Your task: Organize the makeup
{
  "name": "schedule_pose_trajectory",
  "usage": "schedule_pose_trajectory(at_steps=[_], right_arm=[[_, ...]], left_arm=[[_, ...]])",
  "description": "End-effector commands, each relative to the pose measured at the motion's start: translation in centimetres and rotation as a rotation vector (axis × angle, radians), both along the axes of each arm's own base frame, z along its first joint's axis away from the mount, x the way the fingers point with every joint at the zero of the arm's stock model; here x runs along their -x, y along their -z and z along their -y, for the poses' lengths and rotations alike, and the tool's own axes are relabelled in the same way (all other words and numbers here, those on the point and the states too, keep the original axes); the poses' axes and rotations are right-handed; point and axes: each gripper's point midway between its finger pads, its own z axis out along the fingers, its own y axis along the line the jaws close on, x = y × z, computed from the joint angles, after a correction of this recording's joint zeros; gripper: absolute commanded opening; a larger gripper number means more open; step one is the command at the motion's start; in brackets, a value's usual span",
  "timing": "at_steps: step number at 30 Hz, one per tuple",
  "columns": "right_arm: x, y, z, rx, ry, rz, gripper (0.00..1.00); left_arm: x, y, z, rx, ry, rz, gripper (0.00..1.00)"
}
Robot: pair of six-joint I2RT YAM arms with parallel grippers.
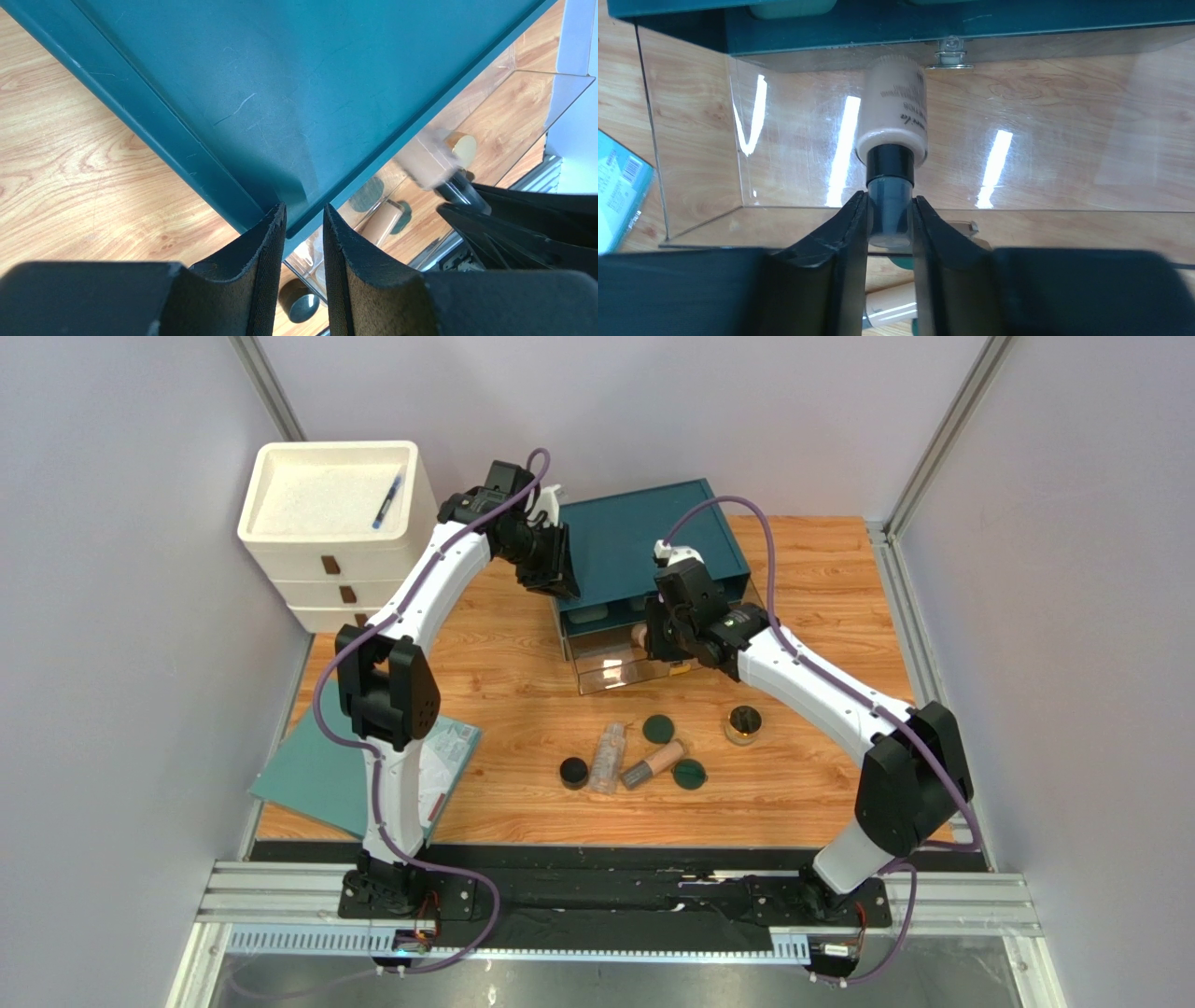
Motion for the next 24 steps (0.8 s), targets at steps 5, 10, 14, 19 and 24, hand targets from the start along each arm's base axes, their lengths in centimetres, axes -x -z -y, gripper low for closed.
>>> schedule_pose_trajectory(at_steps=[5,10,14,19,24], right_arm=[[-2.9,-4.4,-1.3,-0.119,0.079,0.111,0.5],[-1.9,-6.5,0.3,-0.137,0.138,0.144,0.52],[0.3,-8.6,1.7,-0.184,0.153,0.164,0.52],[4.7,-7.6,2.2,-0.216,0.086,0.084,0.5],[8.8,-3.4,1.8,-0.209,0.003,-0.054,0.39]], left_arm=[[3.5,4.9,-4.0,-0.2,-0.009,-0.188,0.35],[3.5,4.8,-4.0,-0.198,-0.01,-0.187,0.35],[3.4,4.5,-3.9,-0.193,-0.009,-0.182,0.35],[3.4,4.0,-3.9,-0.19,-0.008,-0.171,0.35],[3.4,4.1,-3.8,-0.185,-0.004,-0.176,0.34]])
